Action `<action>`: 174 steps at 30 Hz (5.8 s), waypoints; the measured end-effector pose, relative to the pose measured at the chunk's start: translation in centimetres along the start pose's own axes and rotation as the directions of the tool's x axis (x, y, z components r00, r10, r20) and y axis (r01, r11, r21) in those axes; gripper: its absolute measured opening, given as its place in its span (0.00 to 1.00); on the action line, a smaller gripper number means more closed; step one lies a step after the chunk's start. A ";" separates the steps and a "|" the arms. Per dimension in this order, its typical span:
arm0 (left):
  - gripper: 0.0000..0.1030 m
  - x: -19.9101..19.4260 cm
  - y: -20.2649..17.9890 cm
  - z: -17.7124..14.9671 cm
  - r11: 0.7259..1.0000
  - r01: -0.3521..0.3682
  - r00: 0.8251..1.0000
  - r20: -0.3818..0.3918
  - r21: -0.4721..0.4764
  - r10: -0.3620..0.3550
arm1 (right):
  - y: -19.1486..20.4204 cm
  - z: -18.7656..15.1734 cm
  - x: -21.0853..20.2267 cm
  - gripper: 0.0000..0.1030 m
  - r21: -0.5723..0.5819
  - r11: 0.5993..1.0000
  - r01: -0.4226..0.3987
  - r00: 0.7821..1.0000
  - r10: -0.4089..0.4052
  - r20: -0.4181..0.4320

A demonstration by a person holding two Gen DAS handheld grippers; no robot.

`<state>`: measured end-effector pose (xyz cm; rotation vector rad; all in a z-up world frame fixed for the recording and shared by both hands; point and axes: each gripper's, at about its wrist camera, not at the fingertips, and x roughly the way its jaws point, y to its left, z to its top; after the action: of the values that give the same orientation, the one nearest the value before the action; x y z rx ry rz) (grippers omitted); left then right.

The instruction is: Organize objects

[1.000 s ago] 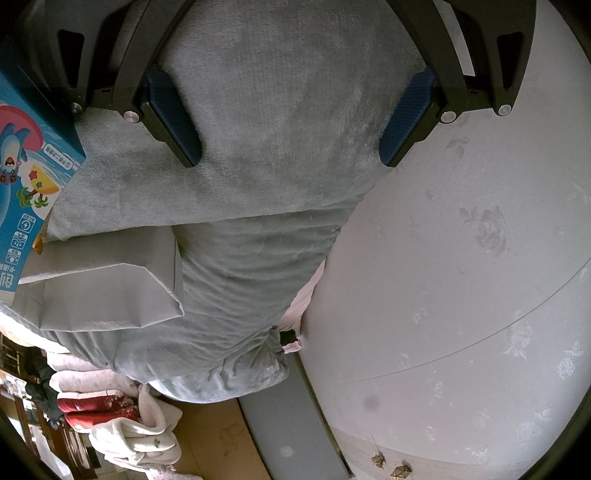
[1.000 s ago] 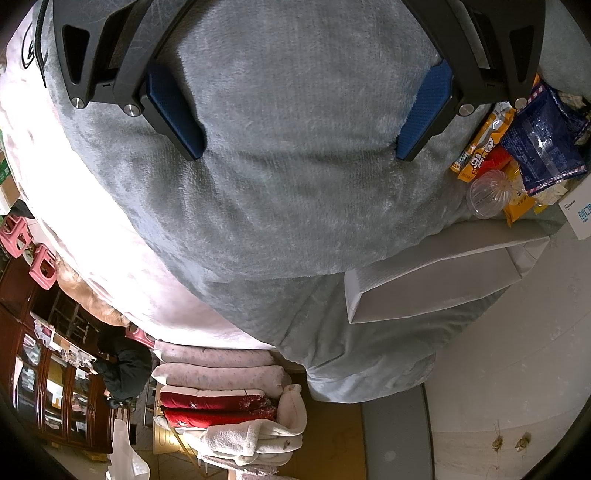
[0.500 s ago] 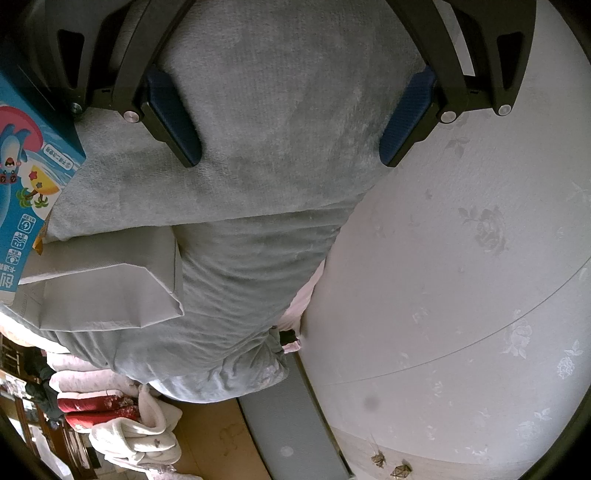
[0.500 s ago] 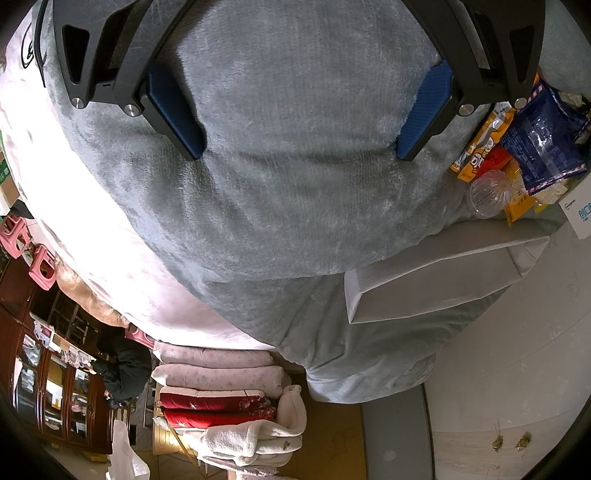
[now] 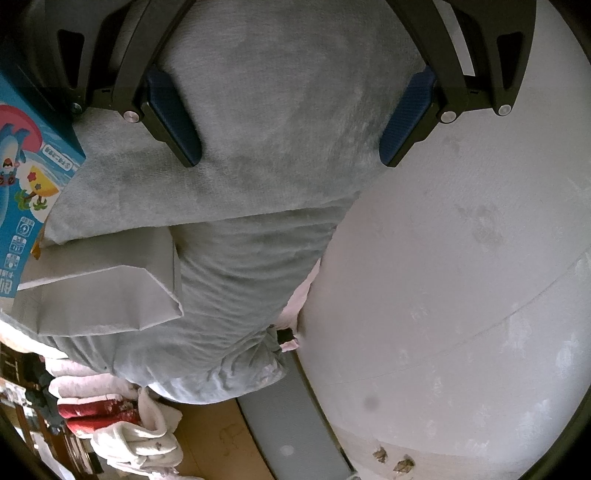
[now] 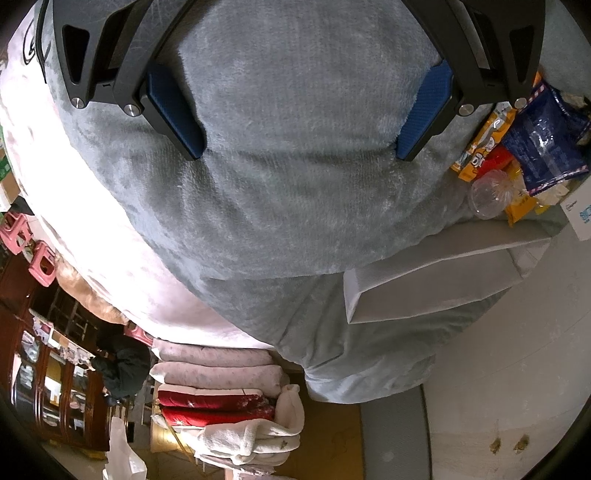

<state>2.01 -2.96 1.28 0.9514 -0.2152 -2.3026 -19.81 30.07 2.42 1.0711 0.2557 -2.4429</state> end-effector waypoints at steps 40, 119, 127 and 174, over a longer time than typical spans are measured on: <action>0.75 -4.0 1.7 1.3 0.490 0.732 0.502 -0.112 -0.473 -0.858 | 24.2 11.0 -2.9 0.60 0.027 0.774 -0.633 0.712 0.596 -0.371; 0.59 -0.8 -4.6 4.5 0.754 0.613 0.757 -0.099 -0.237 -0.646 | 12.9 18.3 14.8 0.18 0.130 0.964 -0.233 0.898 0.265 -0.351; 0.59 0.0 -5.1 4.2 0.780 0.581 0.778 -0.123 -0.231 -0.616 | 11.7 13.7 18.8 0.12 0.190 0.970 -0.154 0.856 0.227 -0.465; 0.59 0.5 -6.5 2.8 0.829 0.535 0.818 -0.149 -0.160 -0.556 | 10.2 1.9 3.1 0.85 0.044 0.931 -0.362 0.870 0.355 -0.343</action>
<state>-3.34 1.59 0.59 1.2958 0.3121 -2.6738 -18.04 19.46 1.57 1.3995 0.1731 -1.9113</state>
